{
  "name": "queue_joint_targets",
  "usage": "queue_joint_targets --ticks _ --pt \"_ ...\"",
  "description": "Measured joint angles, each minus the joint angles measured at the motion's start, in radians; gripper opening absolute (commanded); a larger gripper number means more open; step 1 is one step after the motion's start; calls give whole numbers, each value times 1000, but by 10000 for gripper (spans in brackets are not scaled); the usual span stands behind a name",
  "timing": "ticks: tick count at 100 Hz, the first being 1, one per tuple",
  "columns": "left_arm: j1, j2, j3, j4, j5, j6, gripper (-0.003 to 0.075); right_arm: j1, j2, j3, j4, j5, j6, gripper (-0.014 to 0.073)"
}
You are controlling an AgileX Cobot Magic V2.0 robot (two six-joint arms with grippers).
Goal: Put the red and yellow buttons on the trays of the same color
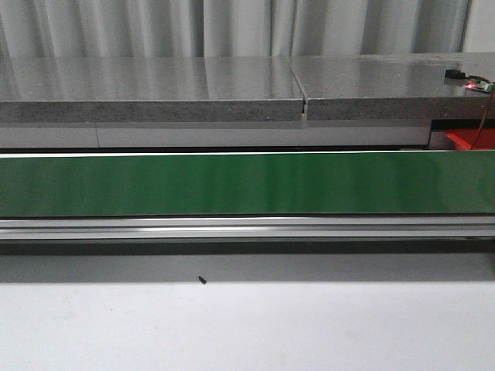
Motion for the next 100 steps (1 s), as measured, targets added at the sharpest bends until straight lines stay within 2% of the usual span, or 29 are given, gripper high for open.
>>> queue_joint_targets --ticks 6,13,28,39,52,100 --pt "0 0 0 0 0 0 -19 0 -27 0 -3 23 19 -59" --pt "0 0 0 0 0 0 -19 0 -55 0 -53 46 113 -59" --pt "0 0 0 0 0 0 -19 13 -96 0 -343 117 512 -59" --pt "0 0 0 0 0 0 -19 34 -126 0 -501 156 661 -59" --pt "0 0 0 0 0 0 -19 56 -185 32 -552 149 702 -59" --pt "0 0 0 0 0 0 -19 60 -515 314 -559 94 712 -59"
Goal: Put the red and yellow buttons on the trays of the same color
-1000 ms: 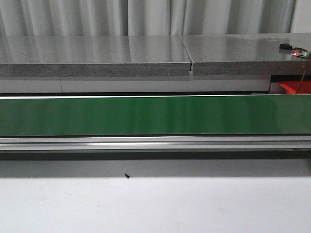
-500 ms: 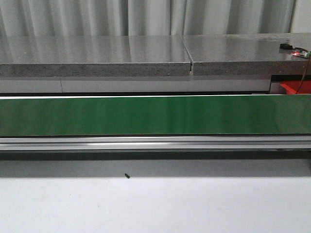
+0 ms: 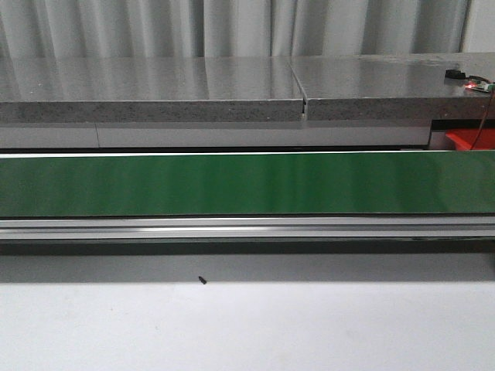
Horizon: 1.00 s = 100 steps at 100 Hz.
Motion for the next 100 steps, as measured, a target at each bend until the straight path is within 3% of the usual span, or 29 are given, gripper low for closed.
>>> queue_joint_targets --ticks 28,100 --pt "0 0 0 0 0 0 -19 0 -162 64 7 9 0 -59" --pt "0 0 0 -7 0 0 -19 0 -169 66 7 9 0 -59"
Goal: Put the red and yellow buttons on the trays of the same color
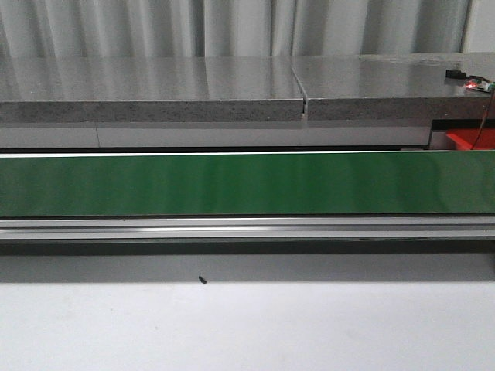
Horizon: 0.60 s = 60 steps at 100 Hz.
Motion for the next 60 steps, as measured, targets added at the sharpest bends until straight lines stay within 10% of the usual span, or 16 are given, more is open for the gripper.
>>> queue_joint_targets --ticks 60 --pt "92 92 -31 184 -11 -269 -19 0 0 0 0 0 0 -59"
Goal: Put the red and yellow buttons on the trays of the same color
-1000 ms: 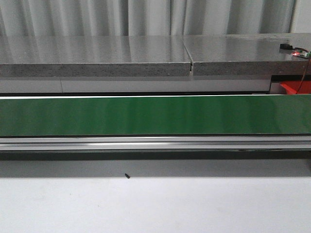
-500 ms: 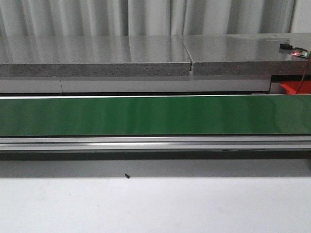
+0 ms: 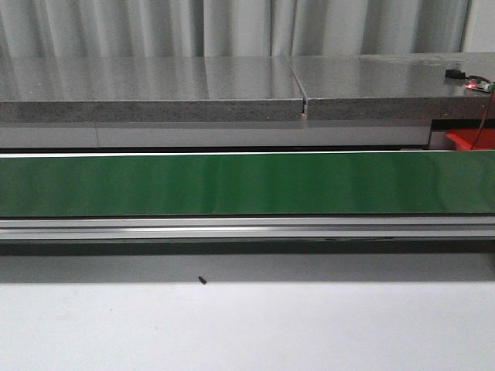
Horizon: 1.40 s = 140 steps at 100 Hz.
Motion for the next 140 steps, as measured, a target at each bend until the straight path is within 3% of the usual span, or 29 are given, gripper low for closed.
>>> queue_joint_targets --ticks 35,42,52,71,78,116,140 --pt "156 189 -90 2 -21 -20 -18 0 0 0 0 0 0 -59" --pt "193 242 -112 0 -23 -20 11 0 0 0 0 0 0 -59" --pt "242 316 -146 0 -23 -22 147 0 0 0 0 0 0 -59" --pt "313 446 -230 0 -14 -22 564 0 0 0 0 0 0 -59" --pt "336 489 -265 0 -12 -23 636 0 0 0 0 0 0 -59" --pt "474 852 -483 -113 155 -24 599 0 0 0 0 0 0 -59" --pt "498 1083 -611 -151 221 -24 599 0 0 0 0 0 0 -59"
